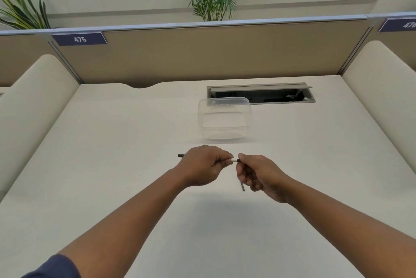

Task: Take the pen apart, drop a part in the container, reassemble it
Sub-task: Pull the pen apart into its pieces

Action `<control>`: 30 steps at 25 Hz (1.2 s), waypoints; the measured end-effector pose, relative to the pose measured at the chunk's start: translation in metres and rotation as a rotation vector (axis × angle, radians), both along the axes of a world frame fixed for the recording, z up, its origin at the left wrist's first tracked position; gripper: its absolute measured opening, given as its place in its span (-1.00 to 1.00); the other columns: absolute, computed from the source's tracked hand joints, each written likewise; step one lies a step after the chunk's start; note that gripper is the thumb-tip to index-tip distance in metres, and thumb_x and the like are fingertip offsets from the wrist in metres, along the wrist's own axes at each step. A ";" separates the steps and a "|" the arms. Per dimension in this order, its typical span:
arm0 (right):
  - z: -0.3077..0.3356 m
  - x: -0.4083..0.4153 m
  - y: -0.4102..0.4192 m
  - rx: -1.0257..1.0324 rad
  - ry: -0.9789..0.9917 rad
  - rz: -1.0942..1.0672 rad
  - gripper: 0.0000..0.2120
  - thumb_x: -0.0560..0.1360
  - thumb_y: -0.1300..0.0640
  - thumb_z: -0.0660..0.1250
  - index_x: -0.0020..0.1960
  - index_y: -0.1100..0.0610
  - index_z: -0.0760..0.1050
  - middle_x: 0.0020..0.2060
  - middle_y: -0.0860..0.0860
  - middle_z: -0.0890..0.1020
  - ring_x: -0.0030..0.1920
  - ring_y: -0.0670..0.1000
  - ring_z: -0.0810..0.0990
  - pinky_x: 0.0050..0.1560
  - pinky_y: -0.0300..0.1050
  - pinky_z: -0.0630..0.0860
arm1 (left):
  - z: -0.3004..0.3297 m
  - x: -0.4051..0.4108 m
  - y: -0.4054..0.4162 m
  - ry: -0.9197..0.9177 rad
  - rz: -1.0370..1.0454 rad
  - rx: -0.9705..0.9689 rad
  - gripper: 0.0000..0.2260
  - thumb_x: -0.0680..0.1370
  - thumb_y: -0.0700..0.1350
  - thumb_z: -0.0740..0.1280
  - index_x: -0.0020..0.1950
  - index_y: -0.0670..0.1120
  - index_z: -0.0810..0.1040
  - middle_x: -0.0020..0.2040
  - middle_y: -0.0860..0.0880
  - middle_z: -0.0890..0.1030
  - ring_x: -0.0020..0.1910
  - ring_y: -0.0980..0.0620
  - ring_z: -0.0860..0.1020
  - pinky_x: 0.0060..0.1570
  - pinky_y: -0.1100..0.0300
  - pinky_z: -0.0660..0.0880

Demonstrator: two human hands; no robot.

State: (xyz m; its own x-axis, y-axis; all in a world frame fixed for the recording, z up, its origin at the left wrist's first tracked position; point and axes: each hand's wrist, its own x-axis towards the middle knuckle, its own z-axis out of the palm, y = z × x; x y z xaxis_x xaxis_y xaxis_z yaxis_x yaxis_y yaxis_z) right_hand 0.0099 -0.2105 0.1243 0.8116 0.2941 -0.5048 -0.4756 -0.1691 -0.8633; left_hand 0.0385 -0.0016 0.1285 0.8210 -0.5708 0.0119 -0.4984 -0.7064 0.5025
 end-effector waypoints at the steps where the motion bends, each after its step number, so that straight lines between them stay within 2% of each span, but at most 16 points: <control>1: 0.002 0.000 0.001 0.054 0.071 -0.021 -0.59 0.60 -0.15 0.19 -0.27 0.08 0.56 -0.38 0.06 0.56 -0.44 -0.02 0.36 -0.44 -0.17 0.24 | 0.000 0.000 0.000 -0.045 -0.008 0.000 -0.73 0.67 0.04 0.18 -0.18 -0.05 0.41 -0.33 0.01 0.50 -0.27 0.00 0.43 -0.28 0.01 0.48; 4: 0.008 0.003 0.003 0.055 0.126 -0.061 -0.58 0.61 -0.12 0.22 -0.29 0.10 0.57 -0.42 0.05 0.53 -0.49 -0.03 0.32 -0.50 -0.21 0.20 | -0.004 0.000 0.002 -0.120 -0.012 0.002 -0.74 0.67 0.01 0.19 -0.20 -0.01 0.38 -0.34 0.05 0.47 -0.28 0.04 0.39 -0.31 0.03 0.47; 8: 0.010 0.002 0.004 0.039 0.170 -0.055 -0.55 0.60 -0.16 0.22 -0.29 0.10 0.59 -0.43 0.03 0.54 -0.50 -0.04 0.31 -0.50 -0.22 0.19 | -0.007 -0.002 0.003 -0.145 -0.017 -0.007 -0.81 0.67 -0.01 0.21 -0.08 0.01 0.55 -0.29 0.09 0.52 -0.26 0.09 0.42 -0.30 0.10 0.44; 10: 0.009 0.002 0.004 0.024 0.175 -0.029 -0.56 0.61 -0.17 0.21 -0.26 0.10 0.60 -0.42 0.01 0.54 -0.49 -0.05 0.33 -0.49 -0.23 0.19 | -0.008 -0.003 0.003 -0.147 -0.014 0.003 -0.80 0.67 -0.01 0.21 -0.02 -0.02 0.59 -0.25 0.07 0.56 -0.23 0.06 0.46 -0.26 0.08 0.46; 13: 0.007 0.002 0.004 -0.026 0.114 0.009 -0.59 0.62 -0.11 0.18 -0.31 0.05 0.53 -0.44 -0.02 0.46 -0.45 -0.05 0.29 -0.45 -0.21 0.20 | -0.008 -0.003 0.001 -0.118 -0.020 0.038 -0.75 0.68 0.01 0.18 -0.09 -0.05 0.54 -0.27 0.04 0.55 -0.23 0.03 0.45 -0.26 0.04 0.47; 16: 0.001 0.000 0.006 -0.089 -0.053 0.046 -0.58 0.64 -0.09 0.12 -0.34 0.05 0.42 -0.47 -0.08 0.37 -0.44 -0.05 0.22 -0.42 -0.23 0.22 | -0.005 -0.002 -0.001 0.002 0.010 0.032 -0.75 0.68 0.03 0.19 -0.12 -0.02 0.53 -0.32 0.05 0.52 -0.26 0.04 0.44 -0.29 0.09 0.43; 18: -0.006 -0.002 0.007 -0.169 -0.224 0.071 -0.57 0.67 -0.06 0.10 -0.34 0.04 0.40 -0.48 -0.13 0.36 -0.46 -0.08 0.25 -0.42 -0.24 0.25 | -0.004 0.002 0.001 0.176 0.065 0.007 -0.78 0.66 0.07 0.21 -0.07 0.08 0.60 -0.35 0.13 0.53 -0.29 0.14 0.46 -0.30 0.17 0.38; 21: -0.014 -0.002 0.000 -0.571 -0.702 0.245 -0.62 0.68 -0.03 0.05 -0.23 0.01 0.47 -0.37 -0.11 0.51 -0.34 -0.07 0.42 -0.30 -0.10 0.38 | -0.001 0.003 0.004 0.403 0.088 -0.106 -0.79 0.65 0.07 0.25 -0.12 0.18 0.62 -0.35 0.14 0.51 -0.38 0.15 0.38 -0.26 0.18 0.37; 23: -0.016 -0.001 -0.005 -0.704 -0.891 0.323 -0.65 0.67 -0.05 0.03 -0.10 0.01 0.53 -0.27 -0.12 0.57 -0.21 -0.02 0.48 -0.19 -0.06 0.43 | -0.001 0.001 0.004 0.411 0.083 -0.107 -0.79 0.65 0.07 0.24 -0.10 0.17 0.63 -0.27 0.05 0.58 -0.32 0.05 0.44 -0.22 0.14 0.41; 24: -0.017 -0.002 -0.006 -0.660 -0.855 0.308 -0.66 0.66 -0.05 0.04 -0.09 0.00 0.54 -0.26 -0.13 0.57 -0.21 -0.01 0.49 -0.19 -0.08 0.44 | -0.001 0.000 0.004 0.370 0.080 -0.074 -0.80 0.65 0.08 0.23 -0.07 0.16 0.63 -0.25 0.06 0.61 -0.29 0.05 0.48 -0.23 0.15 0.41; 25: -0.016 -0.002 -0.005 -0.521 -0.717 0.247 -0.66 0.65 -0.05 0.06 -0.12 -0.01 0.55 -0.28 -0.13 0.59 -0.24 -0.01 0.51 -0.22 -0.12 0.45 | -0.002 -0.002 0.004 0.310 0.076 -0.038 -0.80 0.65 0.09 0.22 -0.05 0.17 0.62 -0.27 0.11 0.61 -0.28 0.11 0.49 -0.27 0.19 0.40; 27: -0.013 -0.001 -0.001 -0.170 -0.322 0.123 -0.61 0.65 -0.07 0.12 -0.18 0.06 0.60 -0.32 -0.05 0.62 -0.35 -0.03 0.48 -0.32 -0.20 0.42 | -0.002 -0.004 0.004 0.192 0.058 -0.008 -0.81 0.66 0.08 0.20 -0.09 0.16 0.56 -0.36 0.21 0.53 -0.30 0.17 0.47 -0.33 0.20 0.31; 29: -0.009 0.000 0.000 -0.043 -0.078 0.106 -0.57 0.65 -0.13 0.14 -0.20 0.08 0.61 -0.37 -0.01 0.60 -0.41 -0.06 0.42 -0.41 -0.26 0.34 | -0.002 -0.005 0.003 0.114 0.031 0.016 -0.78 0.67 0.06 0.20 -0.16 0.12 0.49 -0.38 0.22 0.50 -0.31 0.15 0.45 -0.34 0.17 0.30; 30: -0.009 0.000 0.000 -0.044 -0.059 0.118 -0.57 0.65 -0.13 0.14 -0.22 0.06 0.61 -0.40 -0.03 0.58 -0.43 -0.07 0.40 -0.43 -0.27 0.32 | -0.002 -0.005 0.002 0.102 0.024 0.026 -0.77 0.67 0.06 0.19 -0.16 0.09 0.49 -0.38 0.22 0.49 -0.30 0.13 0.45 -0.35 0.16 0.31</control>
